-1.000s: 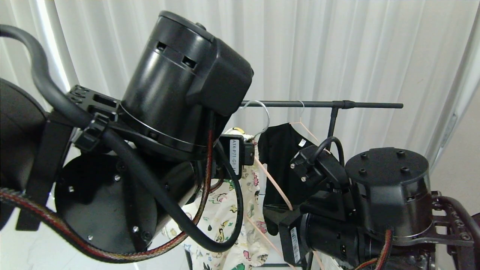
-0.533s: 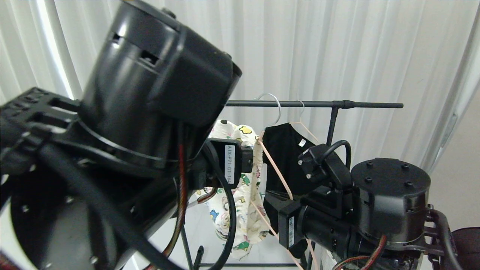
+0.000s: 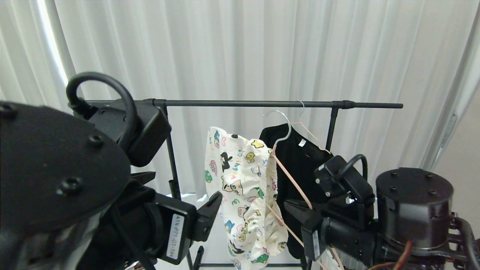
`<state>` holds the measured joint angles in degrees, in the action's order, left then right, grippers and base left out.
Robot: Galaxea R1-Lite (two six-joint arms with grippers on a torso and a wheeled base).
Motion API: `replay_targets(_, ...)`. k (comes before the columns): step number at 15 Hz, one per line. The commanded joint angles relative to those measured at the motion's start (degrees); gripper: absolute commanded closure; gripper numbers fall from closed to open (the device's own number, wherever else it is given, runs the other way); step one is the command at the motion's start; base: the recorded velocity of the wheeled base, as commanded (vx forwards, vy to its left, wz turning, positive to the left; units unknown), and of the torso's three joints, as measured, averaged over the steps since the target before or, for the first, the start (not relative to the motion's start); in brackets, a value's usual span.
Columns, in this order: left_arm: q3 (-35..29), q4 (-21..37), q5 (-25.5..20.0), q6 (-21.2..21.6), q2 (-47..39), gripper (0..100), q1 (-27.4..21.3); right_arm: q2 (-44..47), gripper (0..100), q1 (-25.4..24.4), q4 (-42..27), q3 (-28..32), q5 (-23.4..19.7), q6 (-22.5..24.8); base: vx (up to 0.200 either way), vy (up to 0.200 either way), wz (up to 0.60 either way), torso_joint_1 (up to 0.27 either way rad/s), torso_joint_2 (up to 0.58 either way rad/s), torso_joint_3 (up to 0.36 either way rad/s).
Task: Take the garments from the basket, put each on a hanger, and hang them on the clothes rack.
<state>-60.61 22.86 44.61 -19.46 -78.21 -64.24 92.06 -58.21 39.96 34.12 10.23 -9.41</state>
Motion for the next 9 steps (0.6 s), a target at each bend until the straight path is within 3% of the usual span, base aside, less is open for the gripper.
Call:
replay_targets(1, 7.1, -1.9, 0.0, 1.5, 4.8, 0, 3.2, -7.2, 100, 0.5, 1.5, -7.8, -5.0, 3.4, 0.000, 0.000, 0.00, 0.000, 0.00, 0.000)
replay_targets(3, 14.5, -5.1, 0.0, 1.7, 7.6, 0, 3.5, -12.4, 100, 0.5, 1.7, -14.5, -8.5, 6.6, 0.000, 0.000, 0.00, 0.000, 0.00, 0.000)
replay_targets(6, 19.6, -10.1, -1.7, 5.7, 11.5, 0, 0.2, -18.2, 100, 0.5, 1.6, -20.8, -15.1, 12.2, 0.000, 0.000, 0.00, 0.000, 0.00, 0.000)
replay_targets(7, 20.6, -12.0, -3.8, 7.0, 12.6, 0, -1.2, -18.5, 100, 0.5, 1.6, -22.2, -16.7, 13.6, 0.000, 0.000, 0.00, 0.000, 0.00, 0.000)
replay_targets(9, 23.9, -15.2, -13.1, 13.3, 17.2, 0, -5.3, -18.2, 100, 0.4, 1.6, -23.7, -20.1, 17.1, 0.000, 0.000, 0.00, 0.000, 0.00, 0.000)
